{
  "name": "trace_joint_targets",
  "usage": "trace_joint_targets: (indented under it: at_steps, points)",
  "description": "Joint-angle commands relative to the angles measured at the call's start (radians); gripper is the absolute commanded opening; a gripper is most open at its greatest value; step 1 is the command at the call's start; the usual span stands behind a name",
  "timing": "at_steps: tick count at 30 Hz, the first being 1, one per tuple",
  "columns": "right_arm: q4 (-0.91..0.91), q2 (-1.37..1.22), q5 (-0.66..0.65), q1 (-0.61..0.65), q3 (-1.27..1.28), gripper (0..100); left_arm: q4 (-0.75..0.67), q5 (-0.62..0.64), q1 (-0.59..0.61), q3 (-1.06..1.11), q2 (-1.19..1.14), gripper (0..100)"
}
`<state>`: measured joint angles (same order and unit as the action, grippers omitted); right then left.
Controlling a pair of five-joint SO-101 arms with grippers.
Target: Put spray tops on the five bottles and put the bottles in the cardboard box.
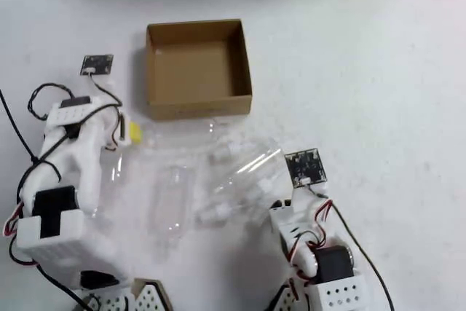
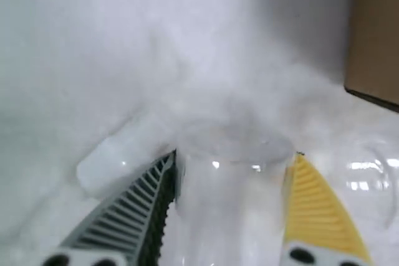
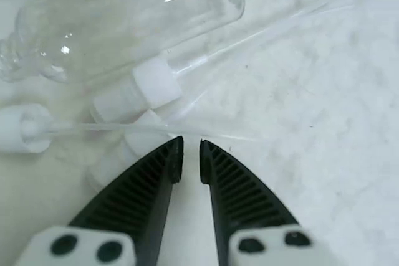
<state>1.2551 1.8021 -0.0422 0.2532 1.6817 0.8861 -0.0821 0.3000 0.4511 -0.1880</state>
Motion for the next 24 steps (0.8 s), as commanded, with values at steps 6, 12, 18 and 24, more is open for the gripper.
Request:
trace_joint_targets:
  at_steps: [6,12,18,24]
  points:
    - [0.008,-0.002,0.0,-0.01,0.009,1.5,0.055,0.003,0.002,-0.064,0.008,27]
    - [0.008,-0.002,0.0,-0.012,0.009,1.5,0.052,0.009,0.012,-0.101,0.002,27]
    - [0.008,-0.002,0.0,-0.05,0.009,1.5,0.048,0.014,0.077,-0.186,0.001,27]
    - [0.008,-0.002,0.0,-0.051,0.009,1.5,0.049,0.238,0.17,-0.244,0.001,27]
